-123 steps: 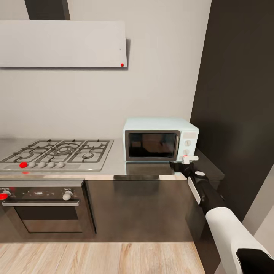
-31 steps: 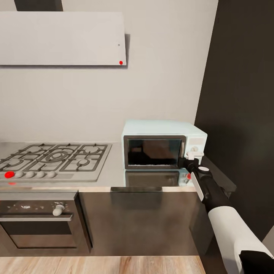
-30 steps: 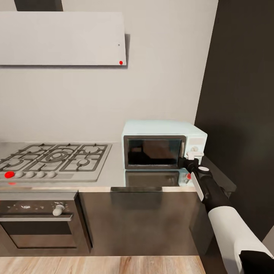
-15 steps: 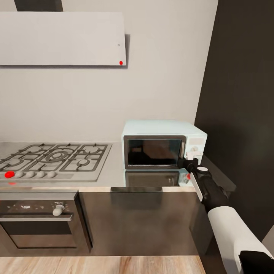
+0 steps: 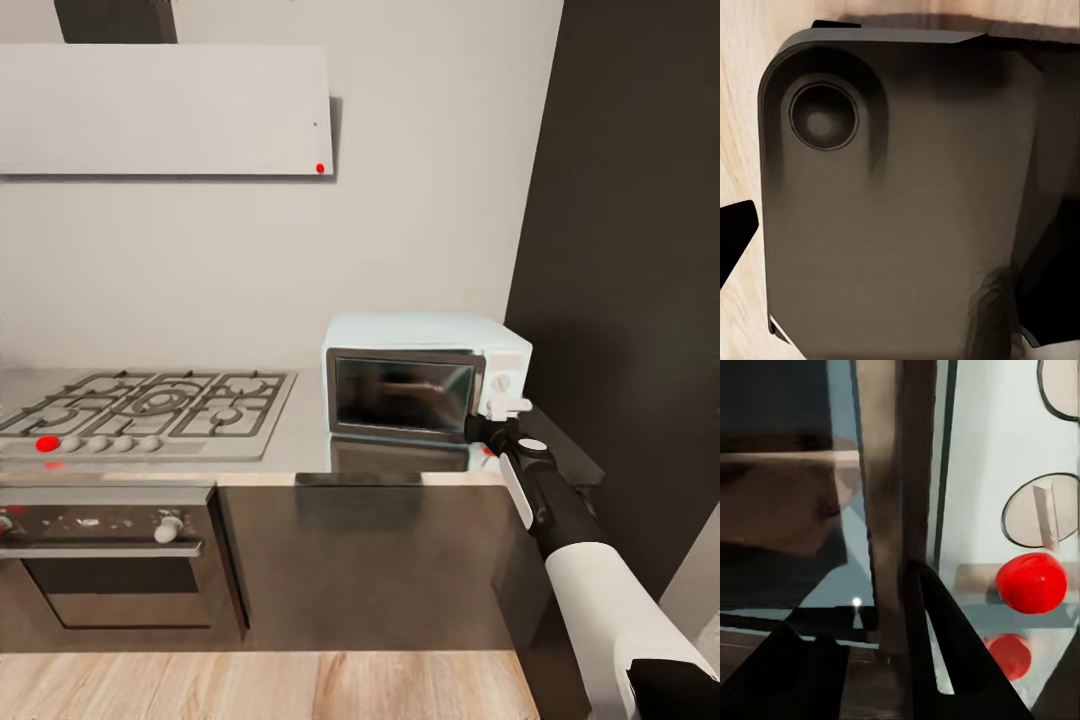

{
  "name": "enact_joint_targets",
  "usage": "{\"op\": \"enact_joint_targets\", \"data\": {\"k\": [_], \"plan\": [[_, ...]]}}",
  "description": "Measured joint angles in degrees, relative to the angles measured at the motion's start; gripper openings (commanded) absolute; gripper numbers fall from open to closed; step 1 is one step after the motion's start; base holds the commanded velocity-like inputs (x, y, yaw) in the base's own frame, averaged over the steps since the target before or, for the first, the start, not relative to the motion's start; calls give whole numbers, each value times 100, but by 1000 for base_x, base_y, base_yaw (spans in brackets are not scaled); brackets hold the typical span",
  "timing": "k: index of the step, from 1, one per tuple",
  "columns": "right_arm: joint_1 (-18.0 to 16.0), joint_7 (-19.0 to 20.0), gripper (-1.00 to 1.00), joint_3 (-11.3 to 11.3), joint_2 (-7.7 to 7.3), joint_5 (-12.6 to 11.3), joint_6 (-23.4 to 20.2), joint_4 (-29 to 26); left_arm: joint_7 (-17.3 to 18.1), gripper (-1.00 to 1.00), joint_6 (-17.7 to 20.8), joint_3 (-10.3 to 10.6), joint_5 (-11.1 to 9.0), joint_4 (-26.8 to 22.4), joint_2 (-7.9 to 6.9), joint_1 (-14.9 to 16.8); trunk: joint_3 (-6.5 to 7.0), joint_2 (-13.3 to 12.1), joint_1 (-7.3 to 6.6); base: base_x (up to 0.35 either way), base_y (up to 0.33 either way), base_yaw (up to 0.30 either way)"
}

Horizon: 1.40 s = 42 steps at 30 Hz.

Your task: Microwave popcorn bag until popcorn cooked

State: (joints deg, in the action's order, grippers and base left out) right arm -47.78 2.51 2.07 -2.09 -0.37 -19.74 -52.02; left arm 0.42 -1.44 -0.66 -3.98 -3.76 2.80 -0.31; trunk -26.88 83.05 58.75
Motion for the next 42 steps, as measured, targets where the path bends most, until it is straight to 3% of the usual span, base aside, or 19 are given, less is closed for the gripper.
{"op": "enact_joint_targets", "data": {"k": [9,16,27,42], "plan": [[1,-6,-100,-26,1,-5,1,-2,1,100,-1,1,0,1,8,1,0,0,-1,-104,29,0],[-4,-21,-100,53,-8,235,2,-2,1,100,2,-3,-1,-5,9,-4,0,0,-1,-105,101,0],[-1,-34,-100,178,-63,218,0,-4,-2,100,2,-3,-1,-5,9,-3,-1,0,-1,-106,102,0],[0,-25,-100,72,-93,227,-6,-13,1,100,2,2,-1,-6,0,-4,-2,0,-2,-43,13,0]]}}
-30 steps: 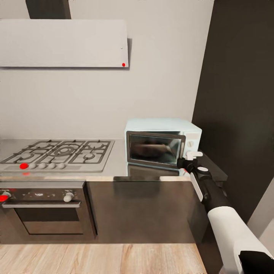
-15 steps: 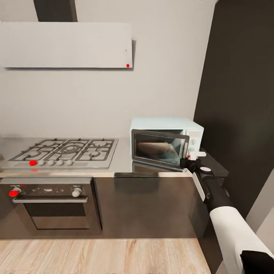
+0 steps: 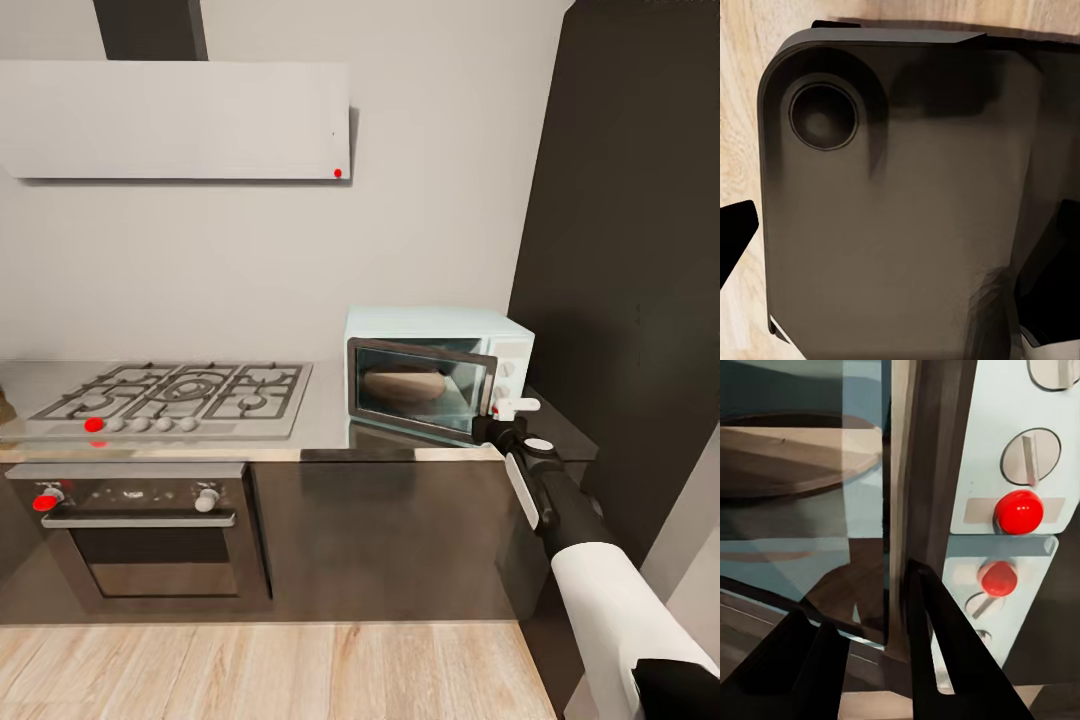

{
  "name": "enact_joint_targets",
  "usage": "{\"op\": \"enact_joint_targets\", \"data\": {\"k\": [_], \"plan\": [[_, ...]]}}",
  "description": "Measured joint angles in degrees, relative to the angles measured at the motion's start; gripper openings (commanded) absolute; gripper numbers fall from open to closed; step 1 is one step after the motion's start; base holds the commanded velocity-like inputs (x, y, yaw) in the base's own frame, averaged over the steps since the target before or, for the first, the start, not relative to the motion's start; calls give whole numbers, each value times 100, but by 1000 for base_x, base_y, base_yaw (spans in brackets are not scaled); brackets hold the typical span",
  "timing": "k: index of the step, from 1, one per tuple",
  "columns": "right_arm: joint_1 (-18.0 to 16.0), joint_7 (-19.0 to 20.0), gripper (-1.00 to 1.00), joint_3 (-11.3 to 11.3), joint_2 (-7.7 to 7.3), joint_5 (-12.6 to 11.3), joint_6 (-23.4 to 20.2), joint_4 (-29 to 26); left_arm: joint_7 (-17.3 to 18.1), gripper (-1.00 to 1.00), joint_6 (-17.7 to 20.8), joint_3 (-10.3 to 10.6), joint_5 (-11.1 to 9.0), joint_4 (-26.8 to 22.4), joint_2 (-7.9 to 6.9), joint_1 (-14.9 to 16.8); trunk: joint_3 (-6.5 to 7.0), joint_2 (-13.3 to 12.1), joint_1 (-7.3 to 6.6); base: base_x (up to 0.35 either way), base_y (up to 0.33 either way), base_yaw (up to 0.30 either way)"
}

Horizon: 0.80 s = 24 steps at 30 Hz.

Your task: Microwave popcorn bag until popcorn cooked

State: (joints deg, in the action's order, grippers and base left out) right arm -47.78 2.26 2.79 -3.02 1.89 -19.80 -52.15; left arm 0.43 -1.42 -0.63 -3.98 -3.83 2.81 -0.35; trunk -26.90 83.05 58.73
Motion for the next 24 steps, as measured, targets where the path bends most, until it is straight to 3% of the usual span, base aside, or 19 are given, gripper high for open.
{"op": "enact_joint_targets", "data": {"k": [2,3,5,11,16,19,22,24], "plan": [[0,2,-100,-4,-2,3,0,0,0,100,0,0,0,0,0,0,0,0,0,0,0,0],[0,2,100,-5,-3,3,1,1,0,100,0,0,0,0,0,0,0,0,0,0,0,0],[-1,6,100,-38,3,-132,-2,-22,0,100,-2,4,0,4,0,2,2,0,0,0,0,0],[-1,40,100,-38,-6,-119,-47,-42,1,100,-1,3,0,4,0,2,2,0,0,0,0,0],[-1,171,100,-43,-10,-125,-486,-217,3,100,-1,5,0,4,0,2,2,0,0,0,0,0],[-1,724,100,-41,-218,-110,-1017,-499,5,100,-1,4,0,4,0,2,2,1,0,0,0,0],[-1,1042,100,-39,-633,-110,-1339,-650,3,100,-1,4,0,3,0,1,2,0,0,0,0,0],[-1,1177,100,-36,-831,-124,-1382,-665,3,100,-1,4,0,4,0,2,2,0,0,0,0,0]]}}
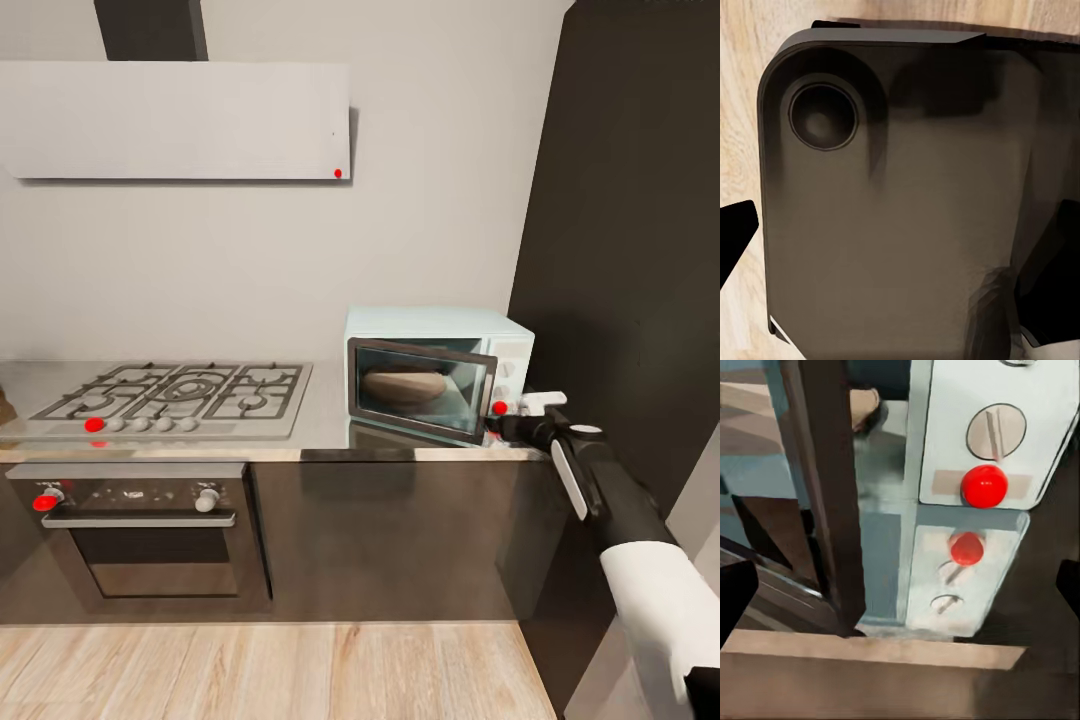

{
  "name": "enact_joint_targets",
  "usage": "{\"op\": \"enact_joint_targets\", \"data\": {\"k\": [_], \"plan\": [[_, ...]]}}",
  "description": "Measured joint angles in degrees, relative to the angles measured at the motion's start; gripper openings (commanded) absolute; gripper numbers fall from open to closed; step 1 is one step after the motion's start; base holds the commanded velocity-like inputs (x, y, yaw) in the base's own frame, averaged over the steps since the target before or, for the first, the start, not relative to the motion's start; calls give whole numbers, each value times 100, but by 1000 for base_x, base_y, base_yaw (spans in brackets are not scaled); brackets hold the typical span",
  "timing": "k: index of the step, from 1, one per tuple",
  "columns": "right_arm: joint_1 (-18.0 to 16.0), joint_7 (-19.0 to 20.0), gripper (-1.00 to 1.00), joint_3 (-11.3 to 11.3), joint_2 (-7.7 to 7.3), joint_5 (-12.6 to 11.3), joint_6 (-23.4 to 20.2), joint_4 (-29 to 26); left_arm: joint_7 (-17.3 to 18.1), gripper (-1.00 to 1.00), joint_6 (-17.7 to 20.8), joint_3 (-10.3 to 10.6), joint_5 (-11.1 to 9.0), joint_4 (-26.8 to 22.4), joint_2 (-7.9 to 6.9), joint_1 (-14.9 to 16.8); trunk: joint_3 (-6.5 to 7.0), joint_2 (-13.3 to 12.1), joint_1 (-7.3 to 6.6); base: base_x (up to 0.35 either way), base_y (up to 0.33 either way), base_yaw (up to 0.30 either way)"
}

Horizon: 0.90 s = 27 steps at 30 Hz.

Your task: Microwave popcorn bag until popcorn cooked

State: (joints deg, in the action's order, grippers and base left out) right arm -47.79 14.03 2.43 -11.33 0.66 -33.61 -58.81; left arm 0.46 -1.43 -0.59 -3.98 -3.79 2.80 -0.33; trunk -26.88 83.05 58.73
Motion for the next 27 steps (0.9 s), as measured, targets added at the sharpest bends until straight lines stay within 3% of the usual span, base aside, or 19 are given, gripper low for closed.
{"op": "enact_joint_targets", "data": {"k": [1,3,5,9,14,18,27], "plan": [[-1,167,100,2,-192,-9,-25,-1,1,100,0,0,0,-1,0,-1,0,0,0,0,0,0],[0,349,100,7,-396,-39,-59,21,2,100,0,0,0,0,0,0,0,0,0,0,0,0],[0,398,100,16,-462,-49,-61,36,2,100,0,0,0,0,0,0,0,0,0,0,0,0],[1,366,100,31,-485,-47,-31,42,-2,100,0,0,0,1,0,0,0,0,0,0,0,0],[1,359,100,406,-501,-29,-70,32,-3,100,0,-4,0,-6,35,0,0,0,0,0,0,0],[1,352,100,436,-502,-27,-69,25,-1,100,2,2,0,4,63,0,0,0,-1,51,0,0],[1,360,100,441,-452,-27,7,38,2,100,9,8,0,10,62,0,0,0,-3,292,0,0]]}}
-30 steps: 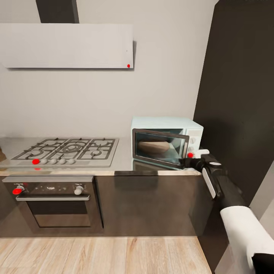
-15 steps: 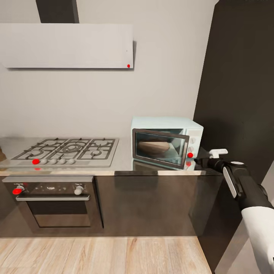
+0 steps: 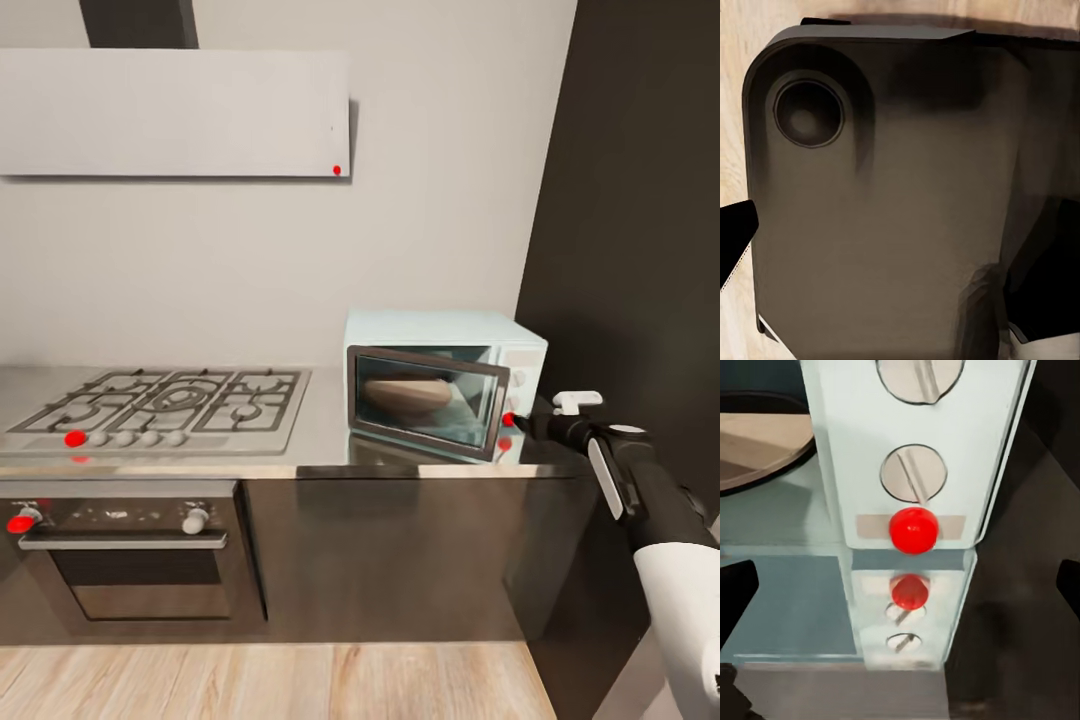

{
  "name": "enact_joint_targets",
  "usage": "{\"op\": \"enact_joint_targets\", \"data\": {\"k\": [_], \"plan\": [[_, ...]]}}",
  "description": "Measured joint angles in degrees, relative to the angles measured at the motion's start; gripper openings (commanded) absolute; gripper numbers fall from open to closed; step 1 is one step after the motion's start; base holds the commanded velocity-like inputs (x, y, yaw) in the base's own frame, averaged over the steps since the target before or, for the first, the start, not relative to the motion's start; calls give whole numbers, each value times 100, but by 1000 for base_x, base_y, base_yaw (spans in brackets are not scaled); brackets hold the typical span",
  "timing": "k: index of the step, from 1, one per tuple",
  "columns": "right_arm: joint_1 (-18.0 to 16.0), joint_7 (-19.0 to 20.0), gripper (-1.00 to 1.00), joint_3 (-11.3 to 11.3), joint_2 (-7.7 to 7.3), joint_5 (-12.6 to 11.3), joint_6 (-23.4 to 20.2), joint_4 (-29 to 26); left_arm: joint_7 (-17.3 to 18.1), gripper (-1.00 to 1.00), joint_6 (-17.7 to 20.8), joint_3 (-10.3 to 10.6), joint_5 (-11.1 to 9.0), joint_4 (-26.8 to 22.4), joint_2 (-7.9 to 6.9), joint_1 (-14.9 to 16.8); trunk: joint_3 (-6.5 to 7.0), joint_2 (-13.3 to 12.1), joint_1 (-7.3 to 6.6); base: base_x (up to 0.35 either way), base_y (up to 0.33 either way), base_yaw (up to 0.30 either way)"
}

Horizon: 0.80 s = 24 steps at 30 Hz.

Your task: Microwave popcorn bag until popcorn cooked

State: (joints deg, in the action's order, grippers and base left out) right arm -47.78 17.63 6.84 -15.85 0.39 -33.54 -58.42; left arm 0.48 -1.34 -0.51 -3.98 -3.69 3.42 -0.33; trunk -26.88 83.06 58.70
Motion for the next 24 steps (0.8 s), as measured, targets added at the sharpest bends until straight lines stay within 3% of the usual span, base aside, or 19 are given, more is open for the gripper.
{"op": "enact_joint_targets", "data": {"k": [9,13,15,19,24], "plan": [[0,11,100,0,-7,-3,9,-8,0,100,0,0,0,-1,8,0,0,0,0,311,0,0],[-8,63,100,0,-22,-8,-6,-99,0,100,-6,0,1,-1,9,0,0,0,2,121,0,0],[-8,225,100,-4,-37,-25,-43,-114,0,100,-8,0,1,-1,9,0,0,0,3,16,0,0],[-8,992,100,-8,-51,23,-66,-116,0,100,-9,-1,2,-1,9,0,0,-1,3,3,0,0],[-11,1291,100,-12,-63,80,-46,-110,0,100,-8,-1,1,-3,4,-1,0,0,3,0,0,0]]}}
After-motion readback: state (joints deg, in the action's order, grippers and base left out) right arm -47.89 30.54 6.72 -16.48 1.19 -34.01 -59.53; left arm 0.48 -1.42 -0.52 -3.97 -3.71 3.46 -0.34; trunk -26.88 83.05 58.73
